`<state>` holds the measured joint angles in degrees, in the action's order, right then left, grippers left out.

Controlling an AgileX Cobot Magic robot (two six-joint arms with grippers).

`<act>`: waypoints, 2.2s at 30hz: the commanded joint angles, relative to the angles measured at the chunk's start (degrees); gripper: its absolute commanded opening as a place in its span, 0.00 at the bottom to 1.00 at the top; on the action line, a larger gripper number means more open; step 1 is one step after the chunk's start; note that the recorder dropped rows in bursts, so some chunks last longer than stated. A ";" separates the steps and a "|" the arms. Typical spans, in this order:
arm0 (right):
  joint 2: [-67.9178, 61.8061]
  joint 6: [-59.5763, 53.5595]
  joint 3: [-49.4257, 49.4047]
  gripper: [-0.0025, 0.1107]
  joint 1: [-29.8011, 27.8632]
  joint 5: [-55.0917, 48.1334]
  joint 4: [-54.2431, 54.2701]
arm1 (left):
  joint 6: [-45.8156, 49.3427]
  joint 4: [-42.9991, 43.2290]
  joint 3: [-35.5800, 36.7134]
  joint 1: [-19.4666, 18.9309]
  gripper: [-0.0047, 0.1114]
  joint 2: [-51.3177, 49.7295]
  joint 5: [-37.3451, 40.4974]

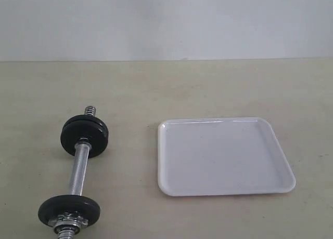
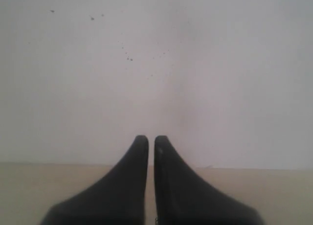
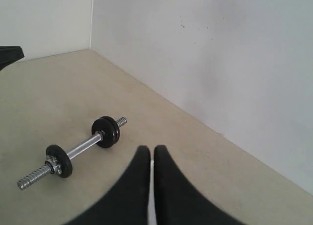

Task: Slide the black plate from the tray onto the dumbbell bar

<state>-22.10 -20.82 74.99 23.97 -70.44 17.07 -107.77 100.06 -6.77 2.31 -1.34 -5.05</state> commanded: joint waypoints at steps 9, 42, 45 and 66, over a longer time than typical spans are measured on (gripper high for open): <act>-4.15 -2.33 -7.31 0.02 -0.12 4.42 1.09 | -1.26 -0.12 6.77 -2.67 0.08 1.17 3.23; -5.00 -22.74 -64.39 0.02 0.00 68.37 42.62 | 5.63 -8.74 6.77 -2.67 0.08 1.34 1.46; -5.00 -21.69 -67.54 0.02 0.00 71.05 42.62 | 12.64 -16.02 6.77 -2.67 0.08 1.34 1.74; -5.24 -26.99 -70.28 0.02 0.00 71.34 42.06 | 62.86 -94.64 6.77 -2.67 0.08 1.34 2.18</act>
<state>-27.06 -46.65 4.96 23.97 0.55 59.49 -47.14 13.97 -0.23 -0.12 -0.23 -3.38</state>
